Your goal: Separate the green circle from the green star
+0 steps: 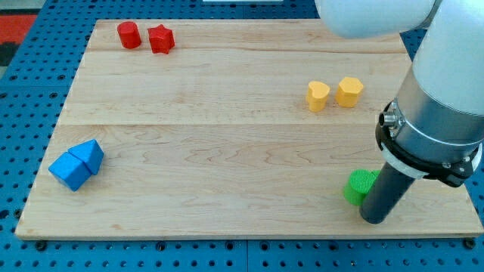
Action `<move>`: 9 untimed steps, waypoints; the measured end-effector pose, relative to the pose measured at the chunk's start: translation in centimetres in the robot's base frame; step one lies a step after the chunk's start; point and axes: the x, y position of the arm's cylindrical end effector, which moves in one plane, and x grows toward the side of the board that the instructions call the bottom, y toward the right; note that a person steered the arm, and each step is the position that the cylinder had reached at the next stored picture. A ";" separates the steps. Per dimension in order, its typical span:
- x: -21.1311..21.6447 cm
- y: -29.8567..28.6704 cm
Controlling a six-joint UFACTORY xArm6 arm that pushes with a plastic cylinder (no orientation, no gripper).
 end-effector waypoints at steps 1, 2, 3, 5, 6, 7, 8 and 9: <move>0.3 3.9; 0.6 4.3; 0.1 5.4; -8.3 3.3; -3.9 3.9; 2.2 4.5; 1.6 -1.0; -2.9 -4.6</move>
